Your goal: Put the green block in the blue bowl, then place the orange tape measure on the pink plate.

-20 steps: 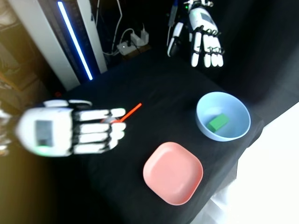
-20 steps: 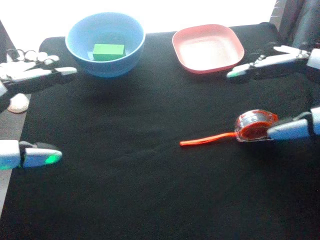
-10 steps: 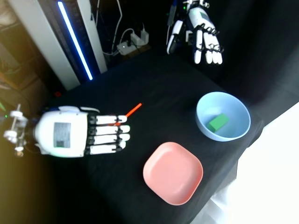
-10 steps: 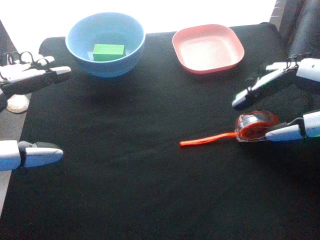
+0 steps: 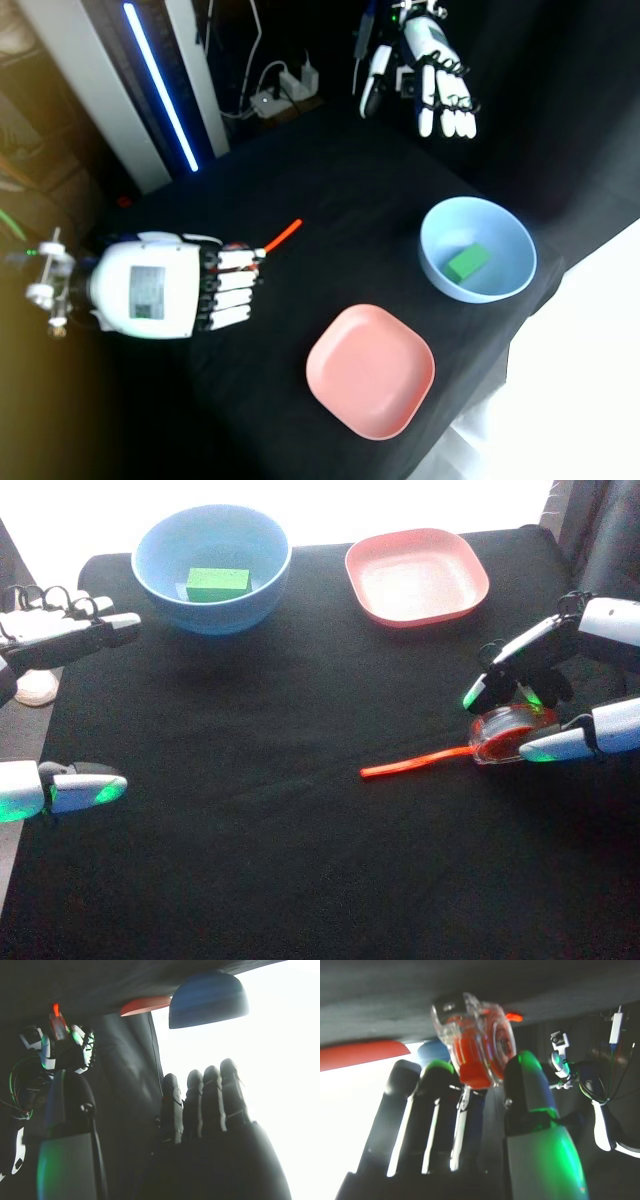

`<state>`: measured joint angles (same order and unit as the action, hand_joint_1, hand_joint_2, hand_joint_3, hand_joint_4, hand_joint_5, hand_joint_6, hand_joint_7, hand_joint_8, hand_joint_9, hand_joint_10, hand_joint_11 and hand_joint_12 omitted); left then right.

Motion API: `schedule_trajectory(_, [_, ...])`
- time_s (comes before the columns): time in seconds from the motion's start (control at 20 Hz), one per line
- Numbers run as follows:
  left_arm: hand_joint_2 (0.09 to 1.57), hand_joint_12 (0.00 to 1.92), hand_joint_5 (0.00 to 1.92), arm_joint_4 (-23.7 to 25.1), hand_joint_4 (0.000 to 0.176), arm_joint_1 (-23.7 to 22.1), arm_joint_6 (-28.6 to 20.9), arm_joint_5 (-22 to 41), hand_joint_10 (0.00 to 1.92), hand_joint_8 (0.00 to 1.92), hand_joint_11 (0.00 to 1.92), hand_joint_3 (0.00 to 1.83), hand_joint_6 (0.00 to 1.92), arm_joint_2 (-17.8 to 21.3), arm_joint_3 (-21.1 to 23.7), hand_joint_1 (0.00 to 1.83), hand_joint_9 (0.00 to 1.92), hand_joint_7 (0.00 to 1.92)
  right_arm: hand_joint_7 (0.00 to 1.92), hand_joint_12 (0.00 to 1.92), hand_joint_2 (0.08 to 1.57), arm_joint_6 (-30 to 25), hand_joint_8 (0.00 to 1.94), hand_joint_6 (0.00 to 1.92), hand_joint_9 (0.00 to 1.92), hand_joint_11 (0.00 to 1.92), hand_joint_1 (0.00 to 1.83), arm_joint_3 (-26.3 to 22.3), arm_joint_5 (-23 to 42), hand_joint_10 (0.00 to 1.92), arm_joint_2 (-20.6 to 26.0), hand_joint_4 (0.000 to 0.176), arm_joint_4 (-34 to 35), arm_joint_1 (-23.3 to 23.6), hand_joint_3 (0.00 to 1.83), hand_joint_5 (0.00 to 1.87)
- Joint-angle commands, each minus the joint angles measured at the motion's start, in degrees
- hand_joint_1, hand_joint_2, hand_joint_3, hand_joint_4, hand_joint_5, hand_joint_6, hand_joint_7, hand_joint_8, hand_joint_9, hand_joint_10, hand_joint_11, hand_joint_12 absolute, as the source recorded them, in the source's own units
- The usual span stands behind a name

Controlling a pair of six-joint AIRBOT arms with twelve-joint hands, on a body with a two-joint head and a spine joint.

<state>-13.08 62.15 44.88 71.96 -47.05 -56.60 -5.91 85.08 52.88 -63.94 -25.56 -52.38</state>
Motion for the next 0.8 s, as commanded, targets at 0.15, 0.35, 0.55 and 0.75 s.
schedule_trajectory(0.15, [0.95,0.04,0.38,-0.5,0.026,0.0,-1.0,7.7,0.00,0.01,0.00,0.00,0.01,-0.3,-0.2,0.89,0.09,0.21,0.99,1.50,1.11,0.0,1.11,0.82,0.93,0.76,1.23,0.5,3.6,1.09,-0.2,0.000,2.7,0.7,0.00,1.03])
schedule_trajectory(0.35, [0.96,0.01,0.39,-0.8,0.020,0.6,-1.2,8.3,0.00,0.00,0.01,0.00,0.00,-0.3,-0.1,0.91,0.09,0.21,1.07,1.48,1.06,-1.6,1.00,0.58,1.02,0.89,1.26,0.5,6.4,1.03,0.4,0.000,4.4,1.0,0.00,1.17])
schedule_trajectory(0.55, [0.95,0.02,0.39,-1.5,0.017,1.7,-1.8,9.2,0.00,0.00,0.02,0.00,0.00,-0.4,0.0,0.88,0.08,0.21,0.93,1.44,1.09,-2.3,0.96,0.68,0.91,0.81,1.38,-0.8,13.3,1.26,2.7,0.000,8.7,1.3,0.00,1.14])
schedule_trajectory(0.75, [0.94,0.02,0.40,-2.0,0.035,2.5,-2.2,10.2,0.00,0.00,0.01,0.00,0.00,-0.4,0.1,0.91,0.08,0.21,1.06,1.33,1.05,0.0,0.86,0.58,0.97,0.84,1.39,0.3,13.8,1.11,3.6,0.000,8.9,8.2,0.00,1.18])
